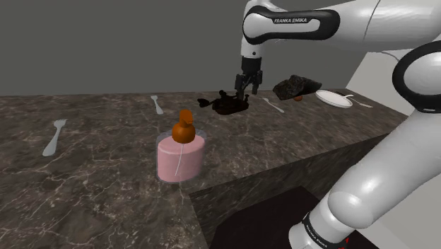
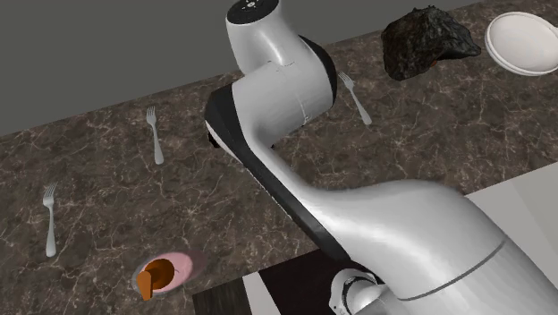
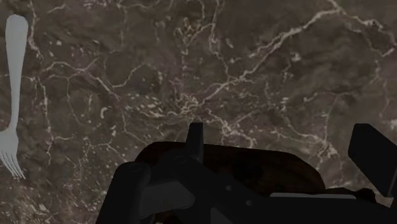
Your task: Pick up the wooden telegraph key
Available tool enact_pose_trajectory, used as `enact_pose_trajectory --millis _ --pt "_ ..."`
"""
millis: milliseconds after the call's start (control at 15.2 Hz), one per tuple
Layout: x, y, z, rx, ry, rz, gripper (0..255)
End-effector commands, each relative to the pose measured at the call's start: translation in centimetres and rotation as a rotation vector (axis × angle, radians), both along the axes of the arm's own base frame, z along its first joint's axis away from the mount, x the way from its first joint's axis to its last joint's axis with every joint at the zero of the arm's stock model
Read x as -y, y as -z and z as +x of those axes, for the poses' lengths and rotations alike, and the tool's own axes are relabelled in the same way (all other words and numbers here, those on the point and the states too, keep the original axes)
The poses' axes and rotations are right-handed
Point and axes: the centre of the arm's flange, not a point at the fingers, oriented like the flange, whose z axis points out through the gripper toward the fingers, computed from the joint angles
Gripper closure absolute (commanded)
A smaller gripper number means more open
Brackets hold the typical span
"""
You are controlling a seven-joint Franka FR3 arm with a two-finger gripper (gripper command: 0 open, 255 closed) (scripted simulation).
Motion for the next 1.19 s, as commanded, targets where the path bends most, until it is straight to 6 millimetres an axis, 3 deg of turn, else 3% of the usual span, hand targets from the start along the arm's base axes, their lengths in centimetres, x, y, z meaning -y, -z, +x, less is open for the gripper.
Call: enact_pose_trajectory --millis 0,264,858,924,1122 --pt "0.4 0.3 2.8 -0.015 -0.003 0.006 0" --pt "1.0 1.3 7.8 -0.041 -0.006 0.016 0" --pt "1.0 5.3 7.8 -0.041 -0.006 0.016 0" --pt "1.0 5.3 7.8 -0.041 -0.006 0.016 255" --pt "1.0 5.3 7.8 -0.041 -0.006 0.016 255"
